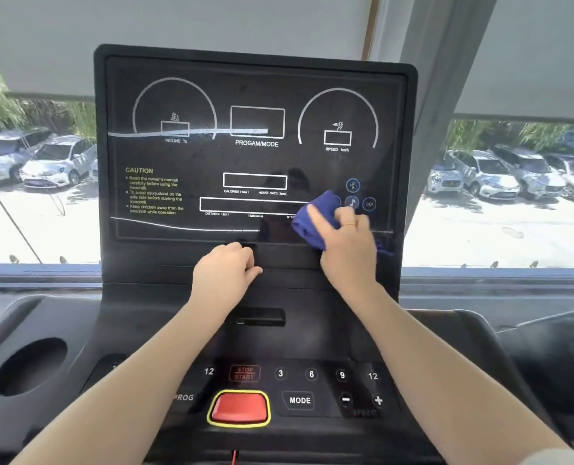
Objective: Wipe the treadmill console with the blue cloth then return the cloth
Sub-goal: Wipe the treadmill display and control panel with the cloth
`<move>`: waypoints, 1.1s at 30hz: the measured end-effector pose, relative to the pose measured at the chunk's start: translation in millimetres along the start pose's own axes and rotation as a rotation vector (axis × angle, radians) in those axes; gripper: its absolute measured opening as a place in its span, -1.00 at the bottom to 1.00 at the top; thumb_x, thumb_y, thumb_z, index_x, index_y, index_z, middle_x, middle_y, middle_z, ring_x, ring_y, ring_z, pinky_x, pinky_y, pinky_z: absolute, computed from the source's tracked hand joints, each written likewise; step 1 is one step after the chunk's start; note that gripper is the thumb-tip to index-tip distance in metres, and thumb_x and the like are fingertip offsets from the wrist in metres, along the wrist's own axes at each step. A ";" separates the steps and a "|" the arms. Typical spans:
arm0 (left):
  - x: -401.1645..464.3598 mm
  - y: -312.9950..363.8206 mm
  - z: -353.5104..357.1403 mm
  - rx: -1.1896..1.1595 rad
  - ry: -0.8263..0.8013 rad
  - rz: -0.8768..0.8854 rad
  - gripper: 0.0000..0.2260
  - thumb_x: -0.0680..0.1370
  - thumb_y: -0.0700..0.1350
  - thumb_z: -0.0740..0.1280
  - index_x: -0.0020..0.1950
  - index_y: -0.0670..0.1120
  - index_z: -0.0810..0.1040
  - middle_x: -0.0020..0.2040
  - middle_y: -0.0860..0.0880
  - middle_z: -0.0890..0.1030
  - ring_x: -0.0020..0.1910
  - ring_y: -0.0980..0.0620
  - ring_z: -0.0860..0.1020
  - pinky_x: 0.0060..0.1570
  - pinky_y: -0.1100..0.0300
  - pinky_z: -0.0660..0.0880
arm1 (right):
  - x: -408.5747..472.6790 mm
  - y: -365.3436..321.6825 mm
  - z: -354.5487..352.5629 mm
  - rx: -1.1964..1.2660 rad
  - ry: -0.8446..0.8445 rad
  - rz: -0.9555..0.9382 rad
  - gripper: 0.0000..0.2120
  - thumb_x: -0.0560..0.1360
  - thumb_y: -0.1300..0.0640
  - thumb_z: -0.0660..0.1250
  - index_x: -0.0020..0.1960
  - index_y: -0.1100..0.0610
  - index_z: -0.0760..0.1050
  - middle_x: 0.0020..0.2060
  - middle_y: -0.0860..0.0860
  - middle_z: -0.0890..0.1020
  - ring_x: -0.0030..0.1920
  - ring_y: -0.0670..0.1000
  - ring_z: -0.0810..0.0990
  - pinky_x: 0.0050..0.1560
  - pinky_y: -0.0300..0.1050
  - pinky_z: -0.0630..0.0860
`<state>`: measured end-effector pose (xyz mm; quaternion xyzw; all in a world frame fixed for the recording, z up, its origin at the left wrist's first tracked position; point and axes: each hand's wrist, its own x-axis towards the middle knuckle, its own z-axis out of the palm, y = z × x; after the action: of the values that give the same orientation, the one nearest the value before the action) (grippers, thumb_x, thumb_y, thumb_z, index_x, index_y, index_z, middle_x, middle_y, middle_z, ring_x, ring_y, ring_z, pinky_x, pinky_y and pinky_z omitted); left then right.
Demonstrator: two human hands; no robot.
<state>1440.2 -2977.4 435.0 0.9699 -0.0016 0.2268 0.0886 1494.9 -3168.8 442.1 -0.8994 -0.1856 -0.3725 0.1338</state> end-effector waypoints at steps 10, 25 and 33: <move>24.0 -3.8 -42.7 0.019 -0.020 -0.006 -0.77 0.48 0.10 0.33 -0.18 -0.05 0.45 -0.12 0.04 0.46 -0.05 -0.01 0.48 -0.17 0.15 0.38 | 75.8 52.8 -34.6 0.024 0.107 0.298 -0.35 0.42 0.39 0.23 0.43 -0.06 0.31 0.15 0.15 0.39 0.07 0.17 0.40 -0.10 -0.06 0.37; 96.1 13.4 -57.0 0.221 0.164 -0.036 0.18 0.18 0.33 0.45 0.50 -0.19 -0.15 0.51 -0.23 -0.10 0.49 -0.19 -0.07 0.44 0.00 -0.05 | 119.4 28.7 -28.8 -0.010 0.158 0.298 -0.38 0.42 0.34 0.22 0.41 -0.07 0.33 0.16 0.14 0.40 0.05 0.19 0.37 -0.09 0.03 0.43; 101.5 5.2 -56.7 0.232 0.130 -0.012 0.21 0.16 0.38 0.42 0.49 -0.25 -0.12 0.52 -0.20 -0.06 0.50 -0.13 -0.06 0.44 0.01 -0.09 | 97.1 -5.6 -1.6 -0.076 0.069 -0.456 -0.49 0.21 0.30 0.29 0.13 0.03 0.58 -0.15 0.15 0.53 -0.28 0.17 0.47 -0.39 -0.10 0.43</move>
<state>1506.2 -2969.0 530.6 0.9568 0.0359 0.2875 -0.0227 1554.9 -3141.7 513.7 -0.8254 -0.3651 -0.4301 0.0184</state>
